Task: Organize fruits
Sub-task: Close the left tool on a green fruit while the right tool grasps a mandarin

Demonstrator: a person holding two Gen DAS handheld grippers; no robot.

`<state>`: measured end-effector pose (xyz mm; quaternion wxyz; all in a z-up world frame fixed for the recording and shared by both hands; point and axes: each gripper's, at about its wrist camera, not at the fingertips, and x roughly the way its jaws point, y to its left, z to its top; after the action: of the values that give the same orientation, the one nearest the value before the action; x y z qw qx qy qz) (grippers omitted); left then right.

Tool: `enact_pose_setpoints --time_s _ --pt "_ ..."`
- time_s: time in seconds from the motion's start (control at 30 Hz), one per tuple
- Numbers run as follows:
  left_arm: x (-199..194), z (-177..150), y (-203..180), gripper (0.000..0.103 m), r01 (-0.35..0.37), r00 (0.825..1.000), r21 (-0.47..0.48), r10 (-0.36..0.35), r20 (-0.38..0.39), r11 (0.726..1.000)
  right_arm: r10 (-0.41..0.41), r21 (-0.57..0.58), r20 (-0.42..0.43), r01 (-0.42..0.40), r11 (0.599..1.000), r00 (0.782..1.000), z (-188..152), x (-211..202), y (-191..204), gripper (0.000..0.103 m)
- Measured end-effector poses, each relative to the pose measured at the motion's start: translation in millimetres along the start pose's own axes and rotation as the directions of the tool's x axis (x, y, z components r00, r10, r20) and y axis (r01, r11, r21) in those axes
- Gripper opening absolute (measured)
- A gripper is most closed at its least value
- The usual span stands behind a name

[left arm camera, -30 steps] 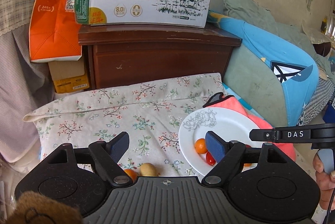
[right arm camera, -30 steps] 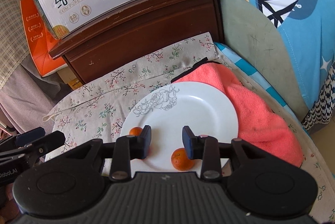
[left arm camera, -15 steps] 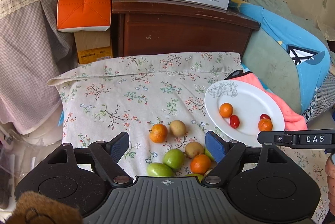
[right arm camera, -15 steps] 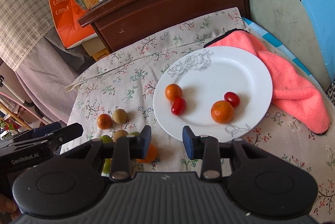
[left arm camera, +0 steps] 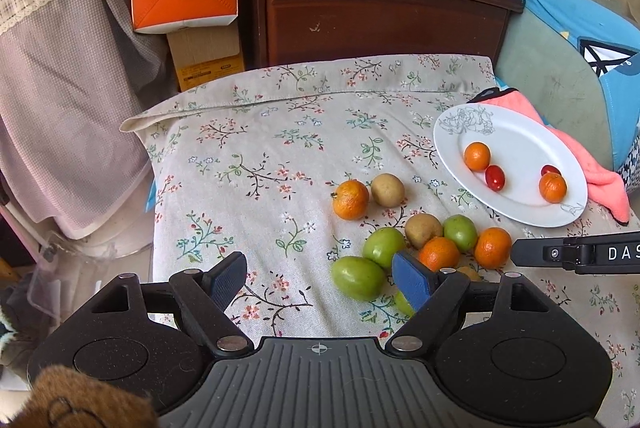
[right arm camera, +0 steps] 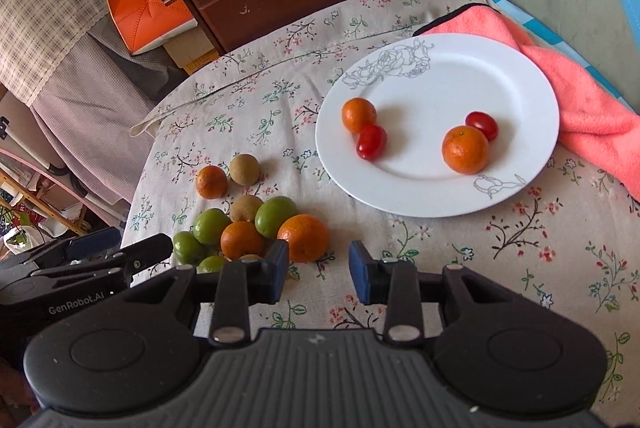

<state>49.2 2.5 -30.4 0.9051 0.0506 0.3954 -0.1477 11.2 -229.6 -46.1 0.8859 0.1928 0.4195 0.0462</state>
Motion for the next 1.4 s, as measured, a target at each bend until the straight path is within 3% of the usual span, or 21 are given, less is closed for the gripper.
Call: enact_pose_setpoints --time_s 0.17,0.37,0.47,0.5,0.8,0.97,1.2,1.27,1.33,1.4 --pt "3 -3 -1 0.081 -0.004 1.000 0.016 0.004 -0.012 1.000 -0.016 -0.015 0.006 0.016 1.000 1.000 1 8 7 0.043" --pt "8 -6 -7 0.081 0.009 1.000 0.043 -0.008 -0.028 0.999 -0.046 -0.037 -0.010 0.046 0.998 0.999 -1 23 13 0.044" --pt "11 -8 -9 0.081 0.015 0.999 0.048 -0.013 -0.031 0.999 -0.053 -0.059 -0.004 0.053 0.997 0.999 -3 27 16 0.038" --pt "12 -8 -10 0.081 0.017 0.999 0.048 -0.016 -0.032 0.999 -0.047 -0.069 -0.004 0.047 0.997 0.999 -4 27 17 0.031" --pt "23 -8 -6 0.079 0.004 1.000 0.007 -0.004 -0.030 1.000 -0.068 -0.056 -0.011 0.067 0.996 0.998 -4 22 13 0.031" --pt "32 -12 -8 0.072 0.011 0.998 0.026 -0.009 -0.061 1.000 -0.073 -0.061 -0.011 0.072 0.996 0.997 -4 22 14 0.032" --pt "37 -13 -11 0.073 -0.003 0.999 0.030 0.005 -0.044 1.000 -0.065 -0.050 -0.024 0.064 0.997 0.998 -4 24 12 0.032" --pt "35 -13 -12 0.052 0.014 0.999 0.043 -0.013 -0.032 0.999 -0.067 -0.052 -0.024 0.065 0.997 0.997 -4 24 13 0.032" --pt "33 -12 -14 0.038 0.035 0.999 0.055 -0.034 -0.028 0.998 -0.057 -0.043 -0.024 0.056 0.997 0.998 -4 24 12 0.031" --pt "32 -12 -13 0.032 0.054 0.998 0.048 -0.053 -0.029 0.997 -0.045 -0.031 -0.028 0.044 0.999 0.999 -4 24 11 0.027"
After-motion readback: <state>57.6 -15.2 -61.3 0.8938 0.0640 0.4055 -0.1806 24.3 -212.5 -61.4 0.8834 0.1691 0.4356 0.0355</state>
